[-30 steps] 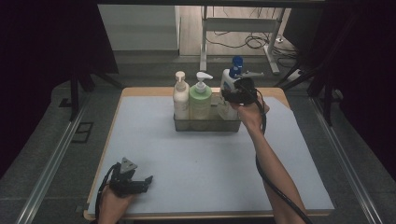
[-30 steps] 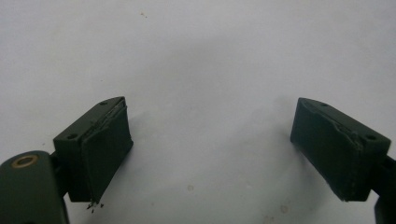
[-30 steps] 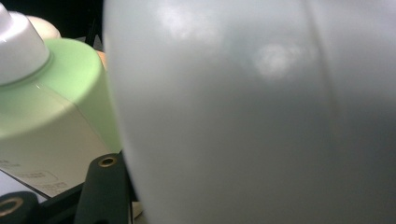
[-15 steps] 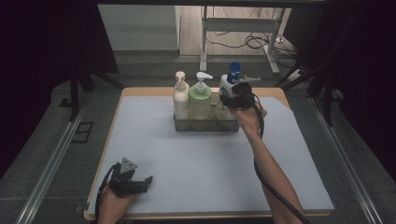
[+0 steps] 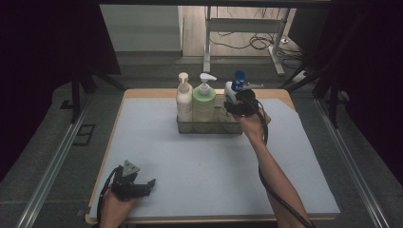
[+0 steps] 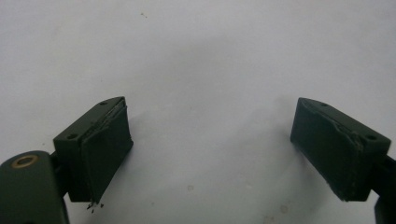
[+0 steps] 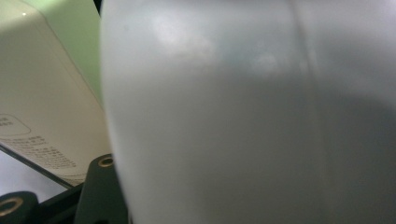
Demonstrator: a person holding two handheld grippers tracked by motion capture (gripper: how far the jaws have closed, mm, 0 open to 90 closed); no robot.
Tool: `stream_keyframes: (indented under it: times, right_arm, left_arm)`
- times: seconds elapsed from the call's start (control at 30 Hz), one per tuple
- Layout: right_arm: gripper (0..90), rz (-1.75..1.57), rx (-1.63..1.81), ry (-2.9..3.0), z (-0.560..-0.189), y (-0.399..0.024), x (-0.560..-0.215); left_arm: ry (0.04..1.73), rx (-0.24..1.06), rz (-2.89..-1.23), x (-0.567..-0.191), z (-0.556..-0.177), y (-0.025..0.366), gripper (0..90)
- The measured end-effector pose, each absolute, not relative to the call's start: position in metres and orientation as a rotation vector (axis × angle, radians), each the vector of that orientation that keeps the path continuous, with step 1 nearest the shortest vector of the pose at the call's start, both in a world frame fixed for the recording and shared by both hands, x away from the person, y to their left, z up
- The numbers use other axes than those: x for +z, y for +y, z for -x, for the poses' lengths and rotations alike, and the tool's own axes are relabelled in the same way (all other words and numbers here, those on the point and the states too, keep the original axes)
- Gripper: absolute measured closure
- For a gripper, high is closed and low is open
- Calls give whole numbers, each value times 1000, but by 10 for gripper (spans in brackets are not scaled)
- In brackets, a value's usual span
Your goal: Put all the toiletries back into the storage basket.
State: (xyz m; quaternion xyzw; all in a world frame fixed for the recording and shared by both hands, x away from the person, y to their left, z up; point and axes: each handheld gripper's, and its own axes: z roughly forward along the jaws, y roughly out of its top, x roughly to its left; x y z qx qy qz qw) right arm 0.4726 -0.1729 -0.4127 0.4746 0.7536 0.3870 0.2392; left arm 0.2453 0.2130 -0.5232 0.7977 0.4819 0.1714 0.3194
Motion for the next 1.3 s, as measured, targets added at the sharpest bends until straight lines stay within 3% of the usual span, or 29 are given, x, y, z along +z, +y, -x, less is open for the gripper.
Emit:
stream_keyframes:
  times: [0.63,1.3]
  right_arm:
    - [384,-1284,1067,2078,-475,-173,-414]
    - [370,-1211,1084,2104,-454,-187,-403]
  left_arm:
    - [1268,451,-2096,-523,-245,213,120]
    - [1268,452,-2096,-523,-245,213,120]
